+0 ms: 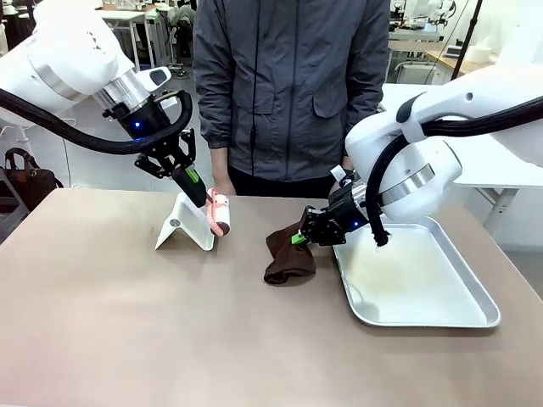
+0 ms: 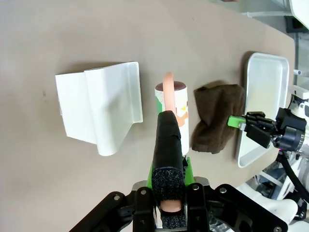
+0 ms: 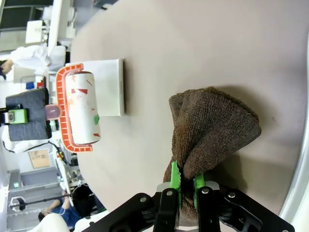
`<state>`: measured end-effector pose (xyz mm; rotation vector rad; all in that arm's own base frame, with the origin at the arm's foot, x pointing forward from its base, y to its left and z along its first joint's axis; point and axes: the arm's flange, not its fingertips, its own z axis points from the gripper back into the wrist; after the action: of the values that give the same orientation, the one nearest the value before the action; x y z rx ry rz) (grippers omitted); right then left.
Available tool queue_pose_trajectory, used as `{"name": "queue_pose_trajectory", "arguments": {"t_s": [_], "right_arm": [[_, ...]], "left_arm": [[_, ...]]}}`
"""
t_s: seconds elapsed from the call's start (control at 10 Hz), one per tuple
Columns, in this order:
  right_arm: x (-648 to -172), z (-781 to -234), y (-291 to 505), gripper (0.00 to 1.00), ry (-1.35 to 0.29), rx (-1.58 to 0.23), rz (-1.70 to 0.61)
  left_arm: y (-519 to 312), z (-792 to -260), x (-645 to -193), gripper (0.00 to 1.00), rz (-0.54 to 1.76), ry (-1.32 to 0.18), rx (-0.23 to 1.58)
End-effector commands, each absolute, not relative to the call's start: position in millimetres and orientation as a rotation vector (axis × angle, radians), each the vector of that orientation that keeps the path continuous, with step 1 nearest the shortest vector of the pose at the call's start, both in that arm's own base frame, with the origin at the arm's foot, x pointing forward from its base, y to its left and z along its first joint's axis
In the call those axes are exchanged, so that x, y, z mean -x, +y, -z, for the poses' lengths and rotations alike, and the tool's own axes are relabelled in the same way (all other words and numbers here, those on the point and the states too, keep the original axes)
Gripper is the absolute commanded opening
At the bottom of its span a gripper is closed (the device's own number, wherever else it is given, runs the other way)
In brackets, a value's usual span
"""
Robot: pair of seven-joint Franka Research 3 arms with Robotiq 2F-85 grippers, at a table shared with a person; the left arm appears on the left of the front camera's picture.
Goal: Clean the surface of the table.
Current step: Return the Lint Roller and towel to their original positions.
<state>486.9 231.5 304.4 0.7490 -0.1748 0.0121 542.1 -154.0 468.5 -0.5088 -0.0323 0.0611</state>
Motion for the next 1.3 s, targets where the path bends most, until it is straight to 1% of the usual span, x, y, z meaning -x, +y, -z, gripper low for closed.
{"name": "queue_pose_trajectory", "arguments": {"t_s": [0.0,0.4,0.5,0.6,0.7,0.8,1.1,1.2], "right_arm": [[-487.3,-306.0,230.4,0.12,-0.169,-0.766,-0.001],[-487.1,-304.1,230.8,0.12,-0.171,-0.752,-0.011],[-487.8,-312.7,238.4,0.12,-0.199,-0.641,-0.024],[-490.5,-318.0,243.5,0.12,-0.191,-0.591,-0.044],[-492.7,-319.0,247.6,0.12,-0.177,-0.586,-0.061],[-493.5,-317.6,251.4,0.12,-0.171,-0.583,-0.074],[-496.5,-314.5,257.7,0.12,-0.166,-0.573,-0.110],[-496.9,-312.9,260.5,0.12,-0.165,-0.597,-0.143]], "left_arm": [[-156.3,-471.3,-537.7,0.22,-0.053,-0.037,0.508],[-156.3,-471.3,-537.7,0.22,-0.053,-0.037,0.508],[-157.2,-468.5,-541.1,0.22,-0.055,-0.031,0.509],[-150.5,-461.8,-541.3,0.22,-0.042,-0.027,0.510],[-147.5,-458.6,-541.5,0.22,-0.014,-0.051,0.510],[-146.3,-454.5,-544.5,0.22,-0.033,-0.064,0.498],[-141.5,-441.1,-553.8,0.22,-0.045,-0.037,0.480],[-142.7,-437.6,-557.7,0.22,-0.083,-0.044,0.461]]}}
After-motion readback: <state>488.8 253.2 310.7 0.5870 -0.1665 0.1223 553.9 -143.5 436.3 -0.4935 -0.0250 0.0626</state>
